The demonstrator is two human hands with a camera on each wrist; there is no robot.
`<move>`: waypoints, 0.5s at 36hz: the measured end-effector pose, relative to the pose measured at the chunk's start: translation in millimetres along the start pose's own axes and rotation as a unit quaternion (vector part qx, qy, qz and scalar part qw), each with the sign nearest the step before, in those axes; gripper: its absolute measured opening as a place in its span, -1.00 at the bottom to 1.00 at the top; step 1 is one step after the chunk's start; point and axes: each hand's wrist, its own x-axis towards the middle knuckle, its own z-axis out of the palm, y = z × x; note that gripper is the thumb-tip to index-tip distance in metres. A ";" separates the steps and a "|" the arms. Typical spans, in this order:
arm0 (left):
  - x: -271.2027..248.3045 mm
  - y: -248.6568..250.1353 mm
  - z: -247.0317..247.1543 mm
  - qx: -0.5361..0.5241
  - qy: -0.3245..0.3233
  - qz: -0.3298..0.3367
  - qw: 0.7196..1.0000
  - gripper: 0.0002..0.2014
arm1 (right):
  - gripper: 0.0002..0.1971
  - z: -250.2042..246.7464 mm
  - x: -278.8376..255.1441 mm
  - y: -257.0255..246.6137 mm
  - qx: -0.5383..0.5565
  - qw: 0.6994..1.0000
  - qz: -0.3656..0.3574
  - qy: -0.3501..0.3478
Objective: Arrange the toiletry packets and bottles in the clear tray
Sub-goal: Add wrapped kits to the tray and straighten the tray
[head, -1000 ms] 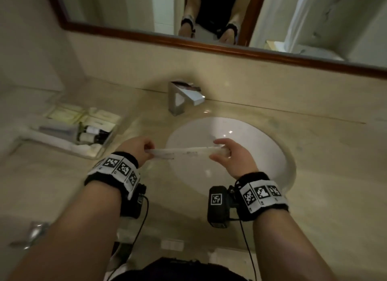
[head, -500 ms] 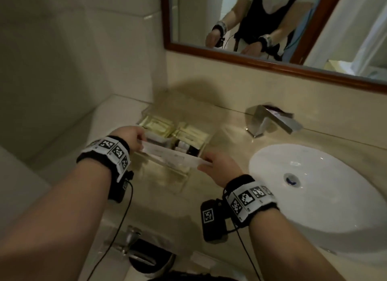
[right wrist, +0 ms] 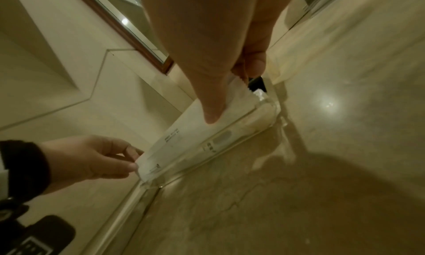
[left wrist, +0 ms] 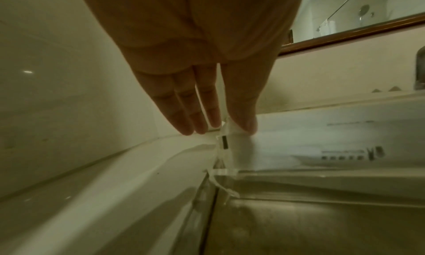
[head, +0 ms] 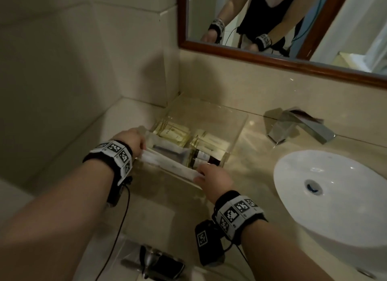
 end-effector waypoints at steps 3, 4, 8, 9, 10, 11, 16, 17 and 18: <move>5.0 -1.7 3.2 -0.019 -0.011 0.015 1.000 -0.80 | -0.78 4.4 0.6 0.8 0.006 1.000 0.010 0.016; 6.3 -2.2 3.5 -0.024 -0.020 0.018 0.999 -0.80 | -0.79 5.7 0.4 1.6 0.006 1.000 0.012 0.021; 8.2 -1.2 4.4 -0.038 -0.035 0.029 0.998 -0.78 | -0.84 7.9 1.7 2.6 -0.005 1.000 0.019 0.016; 7.3 -0.7 5.5 -0.035 -0.031 0.028 0.998 -0.76 | -0.83 6.9 2.7 1.9 -0.012 1.000 0.021 0.011; 6.7 -0.4 6.8 -0.031 -0.020 0.028 0.999 -0.72 | -0.81 5.8 3.8 1.0 -0.017 1.000 0.022 0.006; 7.1 -1.4 9.3 -0.036 -0.008 0.030 0.999 -0.68 | -0.79 5.0 5.2 0.1 -0.021 1.000 0.022 0.002; 7.5 -4.0 12.5 -0.050 -0.006 0.043 0.998 -0.60 | -0.76 5.9 9.3 -4.2 -0.034 0.999 0.024 -0.016; 7.9 -2.7 10.6 -0.040 -0.011 0.039 0.998 -0.64 | -0.75 5.9 10.3 -4.7 -0.036 0.999 0.026 -0.018; 8.2 -1.8 9.1 -0.036 -0.015 0.035 0.999 -0.66 | -0.75 5.8 11.4 -5.4 -0.038 0.999 0.029 -0.020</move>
